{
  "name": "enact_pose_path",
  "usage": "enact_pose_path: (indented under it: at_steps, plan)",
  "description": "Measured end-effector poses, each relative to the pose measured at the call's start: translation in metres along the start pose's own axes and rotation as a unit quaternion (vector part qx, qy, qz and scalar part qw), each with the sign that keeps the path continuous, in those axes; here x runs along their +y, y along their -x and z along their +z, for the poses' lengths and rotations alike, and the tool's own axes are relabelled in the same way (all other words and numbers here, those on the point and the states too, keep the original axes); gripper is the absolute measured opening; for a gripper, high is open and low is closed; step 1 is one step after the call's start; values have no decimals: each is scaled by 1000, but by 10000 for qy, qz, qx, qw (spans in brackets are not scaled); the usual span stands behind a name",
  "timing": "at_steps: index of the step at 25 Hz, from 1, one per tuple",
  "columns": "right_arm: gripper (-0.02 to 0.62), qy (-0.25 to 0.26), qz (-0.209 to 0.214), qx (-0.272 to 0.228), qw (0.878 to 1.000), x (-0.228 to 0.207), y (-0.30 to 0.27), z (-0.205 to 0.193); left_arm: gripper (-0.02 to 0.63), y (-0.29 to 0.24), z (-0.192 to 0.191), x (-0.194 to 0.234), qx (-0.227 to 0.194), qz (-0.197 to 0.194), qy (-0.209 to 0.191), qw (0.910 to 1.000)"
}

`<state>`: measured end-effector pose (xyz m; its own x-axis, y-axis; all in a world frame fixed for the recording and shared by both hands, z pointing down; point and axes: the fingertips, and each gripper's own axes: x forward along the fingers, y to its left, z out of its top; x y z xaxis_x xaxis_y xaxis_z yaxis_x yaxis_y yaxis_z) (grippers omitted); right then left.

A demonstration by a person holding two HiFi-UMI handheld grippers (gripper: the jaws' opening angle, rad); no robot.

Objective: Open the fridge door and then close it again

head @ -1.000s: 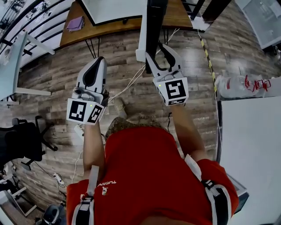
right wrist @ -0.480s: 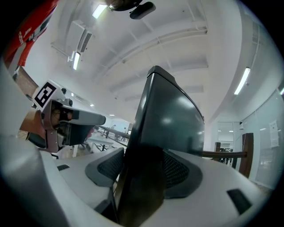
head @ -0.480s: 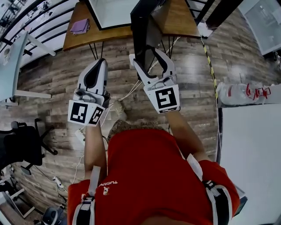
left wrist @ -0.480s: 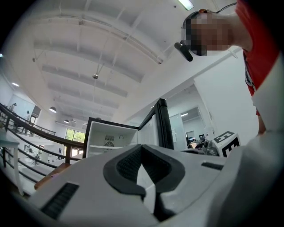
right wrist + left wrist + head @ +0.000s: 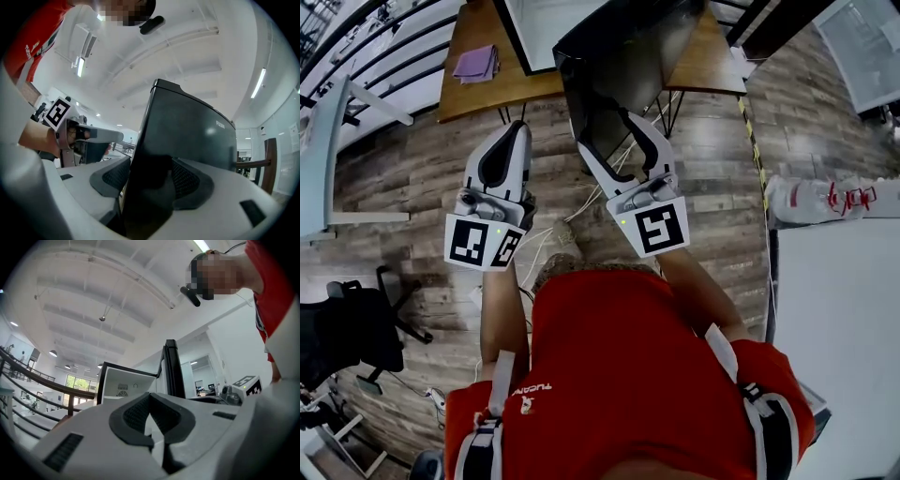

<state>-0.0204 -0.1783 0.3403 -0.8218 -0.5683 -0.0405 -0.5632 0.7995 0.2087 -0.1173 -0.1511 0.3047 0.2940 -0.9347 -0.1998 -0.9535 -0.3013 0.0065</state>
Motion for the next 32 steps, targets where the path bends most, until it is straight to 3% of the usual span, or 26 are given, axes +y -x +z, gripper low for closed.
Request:
enact_pose_path:
  at_steps: [8, 20, 27, 32]
  plan:
    - [264, 49, -4, -95, 9999, 2, -61, 4, 9, -22, -3, 62, -2, -297, 87, 9995]
    - [73, 286, -577, 115, 9979, -20, -137, -5, 9, -56, -15, 115, 1, -834, 234, 9962]
    - [37, 121, -644, 76, 9978, -43, -167, -5, 9, -73, -17, 133, 15, -738, 313, 9968]
    - [28, 205, -517, -379, 9977, -57, -190, 4, 9, -86, -15, 140, 15, -581, 300, 9979]
